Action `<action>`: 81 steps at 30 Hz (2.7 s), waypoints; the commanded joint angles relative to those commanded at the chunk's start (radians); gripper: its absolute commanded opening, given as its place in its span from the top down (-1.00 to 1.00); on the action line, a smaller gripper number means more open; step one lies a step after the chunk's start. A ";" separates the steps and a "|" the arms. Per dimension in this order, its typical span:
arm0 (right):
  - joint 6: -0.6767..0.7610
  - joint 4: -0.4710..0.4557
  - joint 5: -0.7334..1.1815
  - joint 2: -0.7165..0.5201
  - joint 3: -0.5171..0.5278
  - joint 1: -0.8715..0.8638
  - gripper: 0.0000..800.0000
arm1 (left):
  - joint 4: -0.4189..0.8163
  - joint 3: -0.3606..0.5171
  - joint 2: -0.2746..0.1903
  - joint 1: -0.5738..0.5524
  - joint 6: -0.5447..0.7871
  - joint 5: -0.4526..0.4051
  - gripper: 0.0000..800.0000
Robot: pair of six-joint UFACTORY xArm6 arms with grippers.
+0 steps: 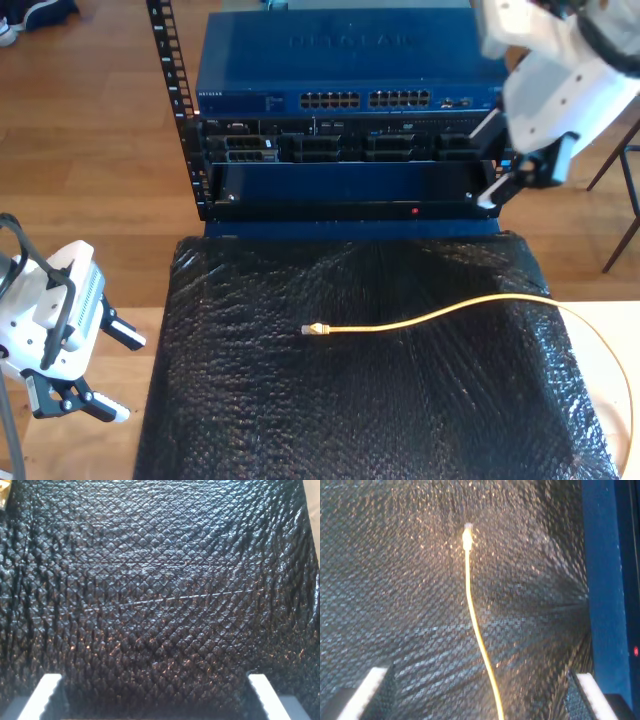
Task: Grab the cable and plug it in
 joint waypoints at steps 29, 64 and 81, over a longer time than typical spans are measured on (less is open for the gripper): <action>0.117 -0.038 -0.324 0.164 0.107 0.245 -0.99 | 0.000 -0.002 0.002 0.000 0.000 0.000 -1.00; 0.327 -0.256 -0.542 0.374 0.210 0.456 -0.98 | 0.000 -0.006 0.005 0.002 0.000 0.000 -1.00; 0.400 -0.293 -0.605 0.413 0.201 0.456 -0.97 | 0.000 -0.006 0.005 0.002 0.002 0.000 -1.00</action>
